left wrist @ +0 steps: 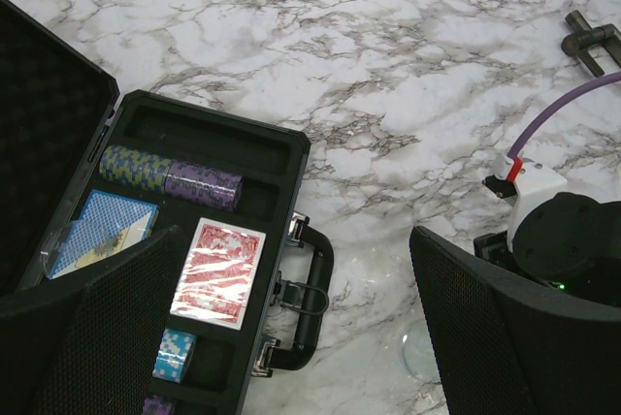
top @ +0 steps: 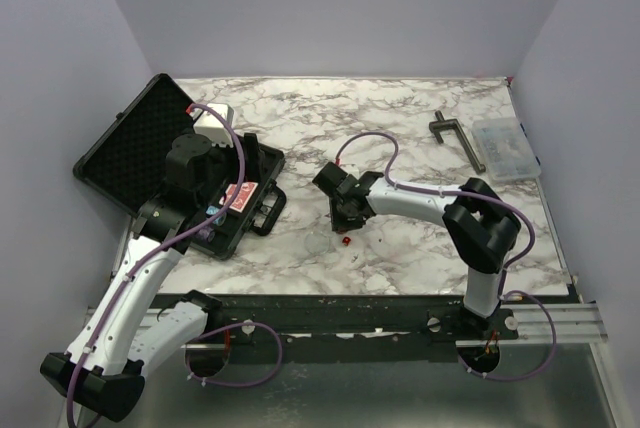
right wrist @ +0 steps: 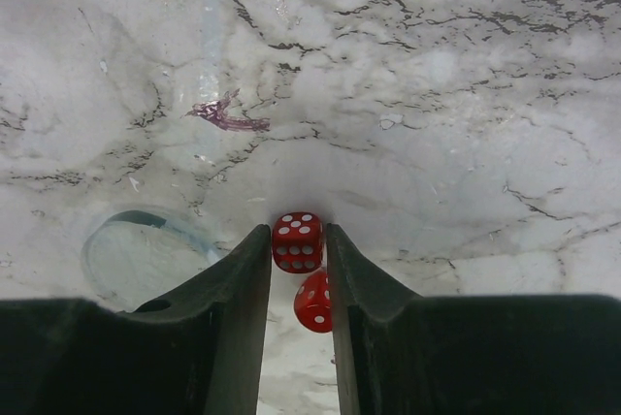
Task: Pack up texas hold em set
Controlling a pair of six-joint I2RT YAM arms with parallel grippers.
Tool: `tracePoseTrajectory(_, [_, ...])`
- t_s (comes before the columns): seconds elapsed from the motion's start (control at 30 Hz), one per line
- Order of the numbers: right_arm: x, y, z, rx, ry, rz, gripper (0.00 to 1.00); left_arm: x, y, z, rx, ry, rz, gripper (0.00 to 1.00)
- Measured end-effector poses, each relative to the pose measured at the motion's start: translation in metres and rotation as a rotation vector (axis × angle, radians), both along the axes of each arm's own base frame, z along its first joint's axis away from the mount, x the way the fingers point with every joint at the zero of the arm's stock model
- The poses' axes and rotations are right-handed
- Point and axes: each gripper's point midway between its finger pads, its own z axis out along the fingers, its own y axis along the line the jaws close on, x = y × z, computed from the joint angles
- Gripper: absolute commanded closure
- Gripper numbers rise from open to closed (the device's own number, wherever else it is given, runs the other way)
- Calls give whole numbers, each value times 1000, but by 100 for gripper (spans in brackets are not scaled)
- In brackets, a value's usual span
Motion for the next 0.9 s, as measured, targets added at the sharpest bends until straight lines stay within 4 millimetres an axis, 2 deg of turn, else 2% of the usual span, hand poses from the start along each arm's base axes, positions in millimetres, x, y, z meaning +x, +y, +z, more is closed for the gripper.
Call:
tracePoseTrajectory(0.13, [-2,0,0,-8,2,11,88,0,0,0,0,0,0,3])
tracePoseTrajectory(0.4, [1,5,6,-15,-1,22,90,0,0,0,0,0,0,7])
tracePoseTrajectory(0.57, [14,22,28,29,-43,33,91,-2,7,5,1,-20,29,7])
tracePoseTrajectory(0.9, [34,66,76,193,-111,71,91,-18,40,27,-10,-135,167,7])
